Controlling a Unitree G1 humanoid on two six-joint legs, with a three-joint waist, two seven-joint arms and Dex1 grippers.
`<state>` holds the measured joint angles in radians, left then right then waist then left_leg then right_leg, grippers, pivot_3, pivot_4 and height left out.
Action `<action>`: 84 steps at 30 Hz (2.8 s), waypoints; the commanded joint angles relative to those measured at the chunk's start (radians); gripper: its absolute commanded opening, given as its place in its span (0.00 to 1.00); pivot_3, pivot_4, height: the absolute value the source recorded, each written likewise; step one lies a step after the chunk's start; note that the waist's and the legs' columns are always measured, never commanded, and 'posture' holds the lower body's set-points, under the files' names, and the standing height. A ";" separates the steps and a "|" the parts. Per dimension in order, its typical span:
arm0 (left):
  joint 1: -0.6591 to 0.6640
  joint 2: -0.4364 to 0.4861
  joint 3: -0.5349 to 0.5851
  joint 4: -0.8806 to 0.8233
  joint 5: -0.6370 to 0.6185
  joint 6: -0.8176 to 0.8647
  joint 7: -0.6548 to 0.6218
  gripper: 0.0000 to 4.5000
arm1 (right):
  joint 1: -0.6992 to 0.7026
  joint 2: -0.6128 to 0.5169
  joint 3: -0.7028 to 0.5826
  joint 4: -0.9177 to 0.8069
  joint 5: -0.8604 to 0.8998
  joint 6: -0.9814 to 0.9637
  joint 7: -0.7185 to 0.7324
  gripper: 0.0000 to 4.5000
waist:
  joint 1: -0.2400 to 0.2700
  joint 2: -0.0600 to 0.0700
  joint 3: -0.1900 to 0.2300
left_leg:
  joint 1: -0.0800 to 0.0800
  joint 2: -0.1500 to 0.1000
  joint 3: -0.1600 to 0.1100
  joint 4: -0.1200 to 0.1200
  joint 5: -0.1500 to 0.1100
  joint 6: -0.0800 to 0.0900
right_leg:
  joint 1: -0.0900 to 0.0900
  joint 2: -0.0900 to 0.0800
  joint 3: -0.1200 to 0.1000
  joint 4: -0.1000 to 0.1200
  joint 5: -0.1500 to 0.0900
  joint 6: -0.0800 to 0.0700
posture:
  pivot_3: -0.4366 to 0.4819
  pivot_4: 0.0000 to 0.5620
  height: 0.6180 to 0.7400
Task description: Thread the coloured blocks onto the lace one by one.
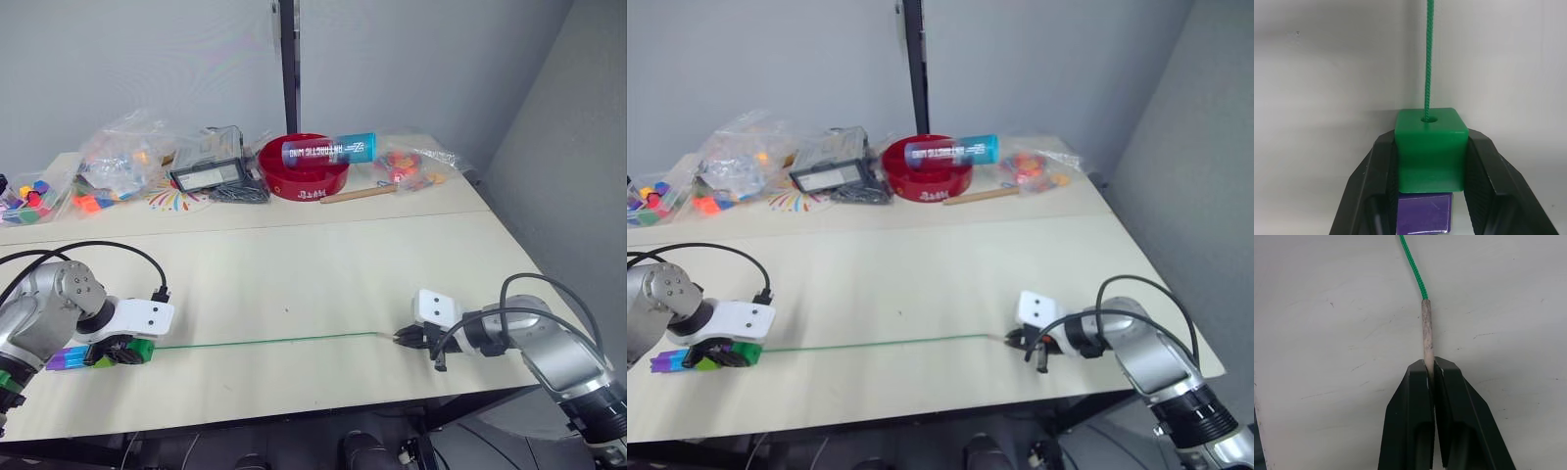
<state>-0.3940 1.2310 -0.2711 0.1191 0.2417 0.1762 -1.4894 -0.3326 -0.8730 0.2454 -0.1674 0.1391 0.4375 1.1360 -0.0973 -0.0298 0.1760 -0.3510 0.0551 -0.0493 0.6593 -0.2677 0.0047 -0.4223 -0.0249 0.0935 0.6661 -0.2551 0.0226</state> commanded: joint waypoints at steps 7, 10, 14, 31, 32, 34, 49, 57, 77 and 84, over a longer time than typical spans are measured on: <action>0.059 -0.021 0.004 0.046 0.037 -0.009 0.078 0.27 | -0.026 0.036 0.040 -0.015 -0.015 0.024 0.007 0.00 | -0.001 0.009 -0.005 | 0.001 0.000 0.001 0.000 0.000 0.000 | 0.000 0.000 0.001 0.001 0.000 0.000 | 0.48 0.27 0.92; 0.062 -0.033 0.012 0.029 0.026 -0.010 0.079 0.27 | -0.029 0.047 0.044 -0.017 -0.018 0.030 0.005 0.00 | 0.001 0.012 -0.007 | 0.001 0.000 0.001 0.000 0.000 0.000 | 0.001 0.000 0.001 0.001 0.000 0.000 | 0.48 0.27 0.92; 0.062 -0.049 0.029 0.019 0.003 -0.046 0.084 0.27 | -0.034 0.066 0.049 -0.017 -0.021 0.035 0.004 0.00 | 0.005 0.013 -0.008 | 0.001 0.000 0.001 0.000 0.000 0.000 | 0.001 0.000 0.001 0.001 0.000 0.000 | 0.48 0.27 0.92; 0.080 0.069 0.248 -0.090 -0.199 -0.008 -0.030 1.00 | -0.059 0.086 -0.091 -0.094 0.122 0.089 0.043 0.99 | 0.013 0.001 0.000 | -0.004 -0.001 0.000 0.001 -0.002 0.004 | -0.007 -0.001 0.000 -0.002 0.003 -0.006 | 0.48 0.27 0.92; 0.095 0.088 0.282 -0.105 -0.228 0.009 -0.040 1.00 | -0.055 0.086 -0.112 -0.112 0.148 0.099 0.043 0.99 | 0.015 0.000 0.001 | -0.007 0.000 0.000 0.001 -0.002 0.004 | -0.010 -0.001 0.000 -0.002 0.004 -0.006 | 0.48 0.27 0.92; 0.136 0.115 0.354 -0.130 -0.280 0.054 -0.053 1.00 | -0.039 0.090 -0.154 -0.149 0.198 0.127 0.036 0.99 | 0.020 -0.001 0.001 | -0.008 -0.001 0.000 0.001 -0.002 0.004 | -0.012 -0.002 -0.001 -0.002 0.004 -0.006 | 0.48 0.27 0.92; 0.714 -0.498 1.190 -0.381 -0.615 0.185 0.218 1.00 | 0.293 0.225 -0.455 -0.359 0.378 0.235 -0.294 0.99 | 0.038 -0.008 0.000 | -0.013 -0.001 0.000 0.002 -0.002 0.002 | -0.014 -0.005 -0.004 -0.002 0.005 -0.007 | 0.48 0.27 0.92; 0.827 -0.594 1.209 -0.357 -0.652 0.086 0.334 1.00 | 0.434 0.247 -0.508 -0.291 0.345 0.116 -0.317 0.99 | 0.052 -0.010 0.001 | -0.001 -0.002 0.000 0.002 -0.002 0.002 | -0.001 -0.006 -0.004 -0.006 -0.001 0.003 | 0.48 0.27 0.92; 0.858 -0.525 1.086 -0.246 -0.705 0.053 0.376 1.00 | 0.549 0.214 -0.545 -0.149 0.329 -0.047 -0.275 0.99 | 0.051 -0.011 0.001 | -0.001 -0.002 0.001 0.002 -0.002 0.002 | -0.001 -0.006 -0.002 -0.009 -0.001 0.003 | 0.48 0.27 0.92; 0.843 -0.503 1.065 -0.230 -0.712 0.041 0.383 1.00 | 0.565 0.227 -0.548 -0.158 0.330 -0.051 -0.284 0.99 | 0.051 -0.010 0.001 | -0.002 -0.002 0.001 0.001 -0.002 0.002 | -0.001 -0.006 -0.002 -0.009 -0.001 0.003 | 0.48 0.27 0.92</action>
<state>0.4476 0.7123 0.7840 -0.1108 -0.4559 0.2338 -1.1097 0.2275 -0.6482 -0.2806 -0.3039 0.4556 0.4099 0.8581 -0.0462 -0.0403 0.1768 -0.3525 0.0529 -0.0479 0.6608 -0.2698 0.0064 -0.4229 -0.0310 0.0912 0.6575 -0.2561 0.0255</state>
